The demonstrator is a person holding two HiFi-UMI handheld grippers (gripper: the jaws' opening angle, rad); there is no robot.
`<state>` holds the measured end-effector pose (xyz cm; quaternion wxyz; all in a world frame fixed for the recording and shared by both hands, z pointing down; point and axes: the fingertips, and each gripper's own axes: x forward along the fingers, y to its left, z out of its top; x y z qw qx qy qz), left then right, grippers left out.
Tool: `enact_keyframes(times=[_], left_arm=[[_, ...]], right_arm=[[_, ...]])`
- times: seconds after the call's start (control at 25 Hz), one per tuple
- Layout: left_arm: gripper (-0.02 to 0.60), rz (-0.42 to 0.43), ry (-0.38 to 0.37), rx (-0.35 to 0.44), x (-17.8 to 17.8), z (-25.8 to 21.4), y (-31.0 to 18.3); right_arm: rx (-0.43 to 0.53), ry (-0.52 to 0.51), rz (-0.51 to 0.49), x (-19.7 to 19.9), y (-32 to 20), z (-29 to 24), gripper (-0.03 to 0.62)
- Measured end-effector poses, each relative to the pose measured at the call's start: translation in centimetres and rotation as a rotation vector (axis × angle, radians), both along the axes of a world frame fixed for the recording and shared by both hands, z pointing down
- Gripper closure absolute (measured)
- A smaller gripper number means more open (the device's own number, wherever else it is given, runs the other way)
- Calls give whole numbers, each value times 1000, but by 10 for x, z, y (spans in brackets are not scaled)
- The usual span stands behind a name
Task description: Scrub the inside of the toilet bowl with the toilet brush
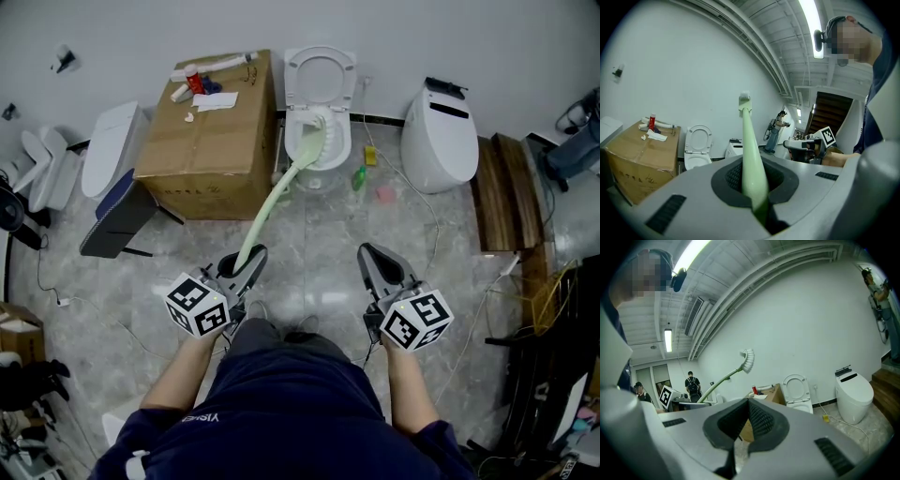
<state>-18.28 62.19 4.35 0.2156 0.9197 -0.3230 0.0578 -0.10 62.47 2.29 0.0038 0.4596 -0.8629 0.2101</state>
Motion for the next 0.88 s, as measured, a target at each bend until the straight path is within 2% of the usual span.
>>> enact_keyframes(times=[0.4, 0.88], left_arm=[[547, -18, 4, -12, 7, 6, -14], [548, -2, 19, -8, 18, 10, -61]], right_arm=[[-18, 6, -8, 10, -14, 6, 589], [-31, 8, 12, 20, -54, 13, 589]])
